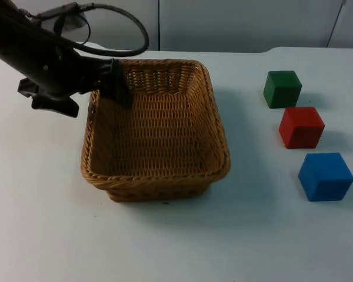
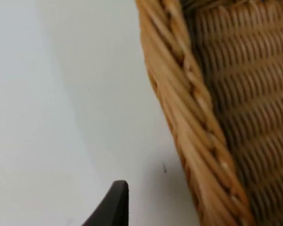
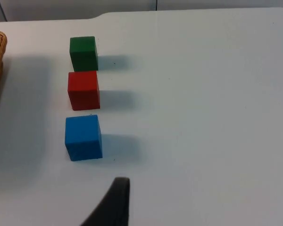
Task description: Pick up the basket with the left hand and place the blue cube into the basket with the right hand.
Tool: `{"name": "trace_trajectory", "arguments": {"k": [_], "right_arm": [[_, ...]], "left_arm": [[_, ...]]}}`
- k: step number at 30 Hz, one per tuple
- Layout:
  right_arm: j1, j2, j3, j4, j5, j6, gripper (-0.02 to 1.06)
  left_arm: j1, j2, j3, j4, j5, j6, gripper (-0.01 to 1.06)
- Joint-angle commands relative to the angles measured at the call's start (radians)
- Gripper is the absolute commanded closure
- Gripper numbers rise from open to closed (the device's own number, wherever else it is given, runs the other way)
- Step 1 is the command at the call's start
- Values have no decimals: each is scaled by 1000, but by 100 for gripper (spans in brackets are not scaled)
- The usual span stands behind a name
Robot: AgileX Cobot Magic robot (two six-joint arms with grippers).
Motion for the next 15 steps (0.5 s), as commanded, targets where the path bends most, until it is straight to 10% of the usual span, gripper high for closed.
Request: {"name": "trace_trajectory", "arguments": {"k": [1, 15], "right_arm": [[-2, -4, 6, -3, -10, 3, 0], [-2, -4, 6, -3, -10, 3, 1]], "left_arm": [[-6, 15, -4, -11, -3, -4, 0], [-7, 53, -38, -39, 47, 26, 0]]}}
